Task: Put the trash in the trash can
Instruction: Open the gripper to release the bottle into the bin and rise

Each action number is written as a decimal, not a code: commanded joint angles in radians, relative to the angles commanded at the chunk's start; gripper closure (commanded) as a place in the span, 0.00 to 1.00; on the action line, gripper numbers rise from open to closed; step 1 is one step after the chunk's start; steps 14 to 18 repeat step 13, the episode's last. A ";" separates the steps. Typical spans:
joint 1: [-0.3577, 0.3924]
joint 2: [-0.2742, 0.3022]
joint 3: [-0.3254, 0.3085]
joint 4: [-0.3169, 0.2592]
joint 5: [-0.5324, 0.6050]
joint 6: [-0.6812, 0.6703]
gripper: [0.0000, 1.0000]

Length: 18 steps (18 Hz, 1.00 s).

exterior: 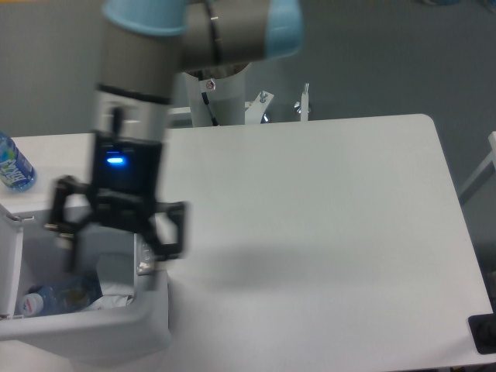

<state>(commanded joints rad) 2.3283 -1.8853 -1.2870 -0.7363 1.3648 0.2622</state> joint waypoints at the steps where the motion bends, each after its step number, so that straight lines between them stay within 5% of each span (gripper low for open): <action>1: 0.015 0.005 0.006 -0.005 0.045 0.017 0.00; 5: 0.078 0.041 -0.038 -0.060 0.224 0.265 0.00; 11: 0.178 0.112 -0.081 -0.233 0.254 0.627 0.00; 18: 0.190 0.114 -0.081 -0.247 0.255 0.676 0.00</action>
